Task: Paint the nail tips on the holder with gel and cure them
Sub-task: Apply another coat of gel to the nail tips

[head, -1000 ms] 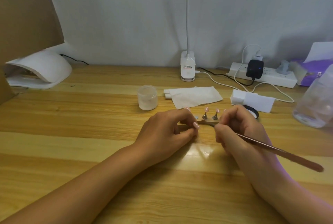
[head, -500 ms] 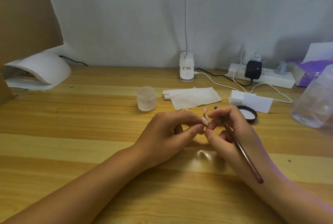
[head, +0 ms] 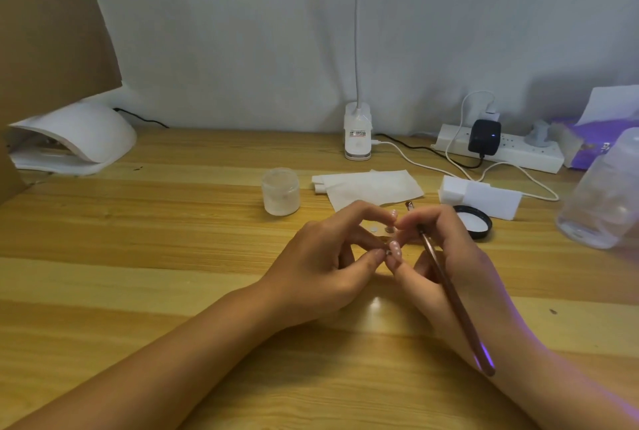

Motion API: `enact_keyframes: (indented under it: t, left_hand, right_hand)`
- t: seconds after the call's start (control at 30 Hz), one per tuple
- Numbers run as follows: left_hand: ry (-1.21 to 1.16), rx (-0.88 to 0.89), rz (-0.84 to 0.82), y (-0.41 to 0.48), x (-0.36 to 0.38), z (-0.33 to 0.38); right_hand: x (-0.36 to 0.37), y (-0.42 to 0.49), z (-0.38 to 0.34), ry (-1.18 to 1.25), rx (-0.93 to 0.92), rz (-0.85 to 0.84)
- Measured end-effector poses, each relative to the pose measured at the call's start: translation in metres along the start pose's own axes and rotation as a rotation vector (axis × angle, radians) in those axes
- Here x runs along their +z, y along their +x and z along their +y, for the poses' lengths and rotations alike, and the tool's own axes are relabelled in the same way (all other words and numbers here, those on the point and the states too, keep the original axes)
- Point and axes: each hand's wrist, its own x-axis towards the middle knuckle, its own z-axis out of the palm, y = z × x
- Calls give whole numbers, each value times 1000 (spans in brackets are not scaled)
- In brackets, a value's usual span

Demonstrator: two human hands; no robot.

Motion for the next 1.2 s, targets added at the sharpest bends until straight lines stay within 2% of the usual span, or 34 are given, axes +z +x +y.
enact_keyframes:
  t: [0.07, 0.17, 0.27, 0.33, 0.37, 0.47, 0.57, 0.63, 0.93, 1.2]
  left_hand:
    - [-20, -13, 3, -1, 0, 0]
    - [37, -16, 33, -2, 1, 0]
    - [211, -48, 206, -1, -1, -3]
    - [285, -154, 317, 1, -5, -6]
    - [317, -217, 318, 2, -6, -7]
    - [424, -329, 184, 2, -6, -10]
    - [445, -307, 81, 3, -6, -11]
    - [416, -291, 73, 2, -7, -11]
    - [373, -113, -23, -1, -4, -3]
    - [389, -66, -60, -2, -2, 1]
  right_hand:
    - [1, -16, -2, -114, -121, 13]
    - [0, -18, 4, -117, -153, 15]
    - [-3, -18, 7, -147, -184, 44]
    - [-2, -21, 8, -114, -206, 54]
    - [-3, -21, 7, -104, -206, 62]
    - [-4, -19, 7, -104, -207, 86]
    - [-4, -18, 7, -80, -210, 96]
    - [-4, -18, 7, -99, -226, 108]
    - [1, -23, 6, -456, -437, 229]
    - [-1, -24, 13, -558, -389, 169]
